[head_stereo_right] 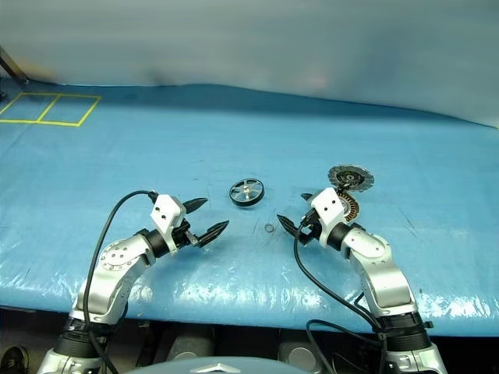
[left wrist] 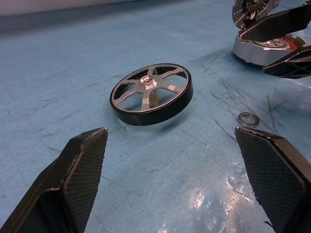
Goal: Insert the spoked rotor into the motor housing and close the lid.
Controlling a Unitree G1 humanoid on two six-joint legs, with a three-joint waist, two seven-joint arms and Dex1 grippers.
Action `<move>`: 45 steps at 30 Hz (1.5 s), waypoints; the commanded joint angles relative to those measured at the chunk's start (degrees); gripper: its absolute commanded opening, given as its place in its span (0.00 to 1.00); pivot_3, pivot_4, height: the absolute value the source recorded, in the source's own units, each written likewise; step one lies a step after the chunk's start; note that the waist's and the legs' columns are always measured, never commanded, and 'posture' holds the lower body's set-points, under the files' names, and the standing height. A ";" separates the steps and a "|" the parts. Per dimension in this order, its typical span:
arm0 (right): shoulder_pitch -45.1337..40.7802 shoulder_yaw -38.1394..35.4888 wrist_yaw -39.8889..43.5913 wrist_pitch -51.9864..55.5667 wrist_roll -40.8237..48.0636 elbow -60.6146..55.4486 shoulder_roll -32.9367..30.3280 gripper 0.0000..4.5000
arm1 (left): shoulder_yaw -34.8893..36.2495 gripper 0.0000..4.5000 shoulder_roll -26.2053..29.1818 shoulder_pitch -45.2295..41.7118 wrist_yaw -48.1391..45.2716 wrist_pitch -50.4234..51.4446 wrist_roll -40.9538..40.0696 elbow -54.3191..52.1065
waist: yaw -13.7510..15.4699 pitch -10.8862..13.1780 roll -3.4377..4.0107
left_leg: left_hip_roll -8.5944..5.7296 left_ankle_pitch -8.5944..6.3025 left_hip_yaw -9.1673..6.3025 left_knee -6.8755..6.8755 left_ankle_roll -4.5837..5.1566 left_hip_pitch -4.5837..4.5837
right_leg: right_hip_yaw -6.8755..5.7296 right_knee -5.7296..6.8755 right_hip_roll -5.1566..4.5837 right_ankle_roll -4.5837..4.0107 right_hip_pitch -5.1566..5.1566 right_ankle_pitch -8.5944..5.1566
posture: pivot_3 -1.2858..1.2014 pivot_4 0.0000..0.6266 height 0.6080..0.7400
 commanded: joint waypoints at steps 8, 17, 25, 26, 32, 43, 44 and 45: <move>-1.26 -0.69 0.61 0.95 0.21 -1.43 -1.05 1.00 | -0.39 1.00 0.46 -0.76 -0.58 -0.25 0.16 -2.59 | 0.00 0.00 0.00 | 0.00 0.00 0.00 0.00 0.00 0.00 | 0.00 0.00 0.00 0.00 0.00 0.00 | 0.52 0.24 1.00; -1.01 0.29 1.73 1.35 -0.18 -1.82 -2.49 1.00 | -0.61 1.00 0.35 -0.71 -0.68 -0.48 0.49 -2.48 | 0.00 0.00 0.00 | 0.00 0.00 0.00 0.00 0.00 0.00 | 0.00 0.00 0.00 0.00 0.00 0.00 | 0.52 0.24 1.00; -0.91 1.50 3.79 2.09 -1.63 -3.12 -5.87 1.00 | -1.03 1.00 0.23 -0.65 -0.61 -0.60 0.56 -2.38 | 0.03 0.00 0.00 | 0.00 0.00 0.00 0.00 0.00 -0.01 | 0.00 -0.01 0.00 0.00 0.00 0.00 | 0.52 0.24 1.00; -0.93 1.39 4.09 2.27 -1.58 -3.28 -6.38 1.00 | -1.06 1.00 0.22 -0.63 -0.61 -0.67 0.53 -2.27 | 0.03 0.00 0.00 | 0.00 0.00 0.00 0.00 0.00 -0.01 | 0.00 -0.01 0.00 0.00 -0.01 0.00 | 0.52 0.24 1.00; -0.79 1.92 4.28 2.46 -1.60 -2.89 -6.84 1.00 | -1.29 1.00 0.13 -0.62 -0.52 -0.79 0.58 -2.09 | 0.01 0.00 0.00 | 0.00 0.00 0.00 0.00 0.00 -0.01 | 0.00 0.00 0.00 0.00 -0.01 0.00 | 0.52 0.24 1.00; -1.14 4.27 6.74 3.73 -7.56 -5.41 -14.76 1.00 | -1.55 1.00 0.53 -0.71 -0.73 -0.93 1.11 -1.70 | 0.08 0.01 -0.01 | -0.01 0.00 0.00 0.03 0.00 -0.03 | 0.00 -0.02 -0.01 0.00 -0.02 0.00 | 0.52 0.24 1.00; -1.15 4.33 7.10 4.03 -7.89 -5.84 -15.64 1.00 | -1.65 1.00 0.51 -0.70 -0.70 -0.94 1.21 -1.72 | 0.09 0.01 -0.01 | -0.01 0.00 0.00 0.03 0.00 -0.03 | 0.00 -0.02 -0.01 0.00 -0.02 0.00 | 0.52 0.24 1.00; -1.23 4.30 7.61 4.42 -8.22 -6.35 -16.68 1.00 | -1.75 1.00 0.49 -0.69 -0.70 -0.95 1.31 -1.69 | 0.06 0.01 -0.01 | -0.01 0.00 0.00 0.03 0.00 -0.03 | -0.01 -0.01 -0.01 0.00 -0.02 0.00 | 0.52 0.24 1.00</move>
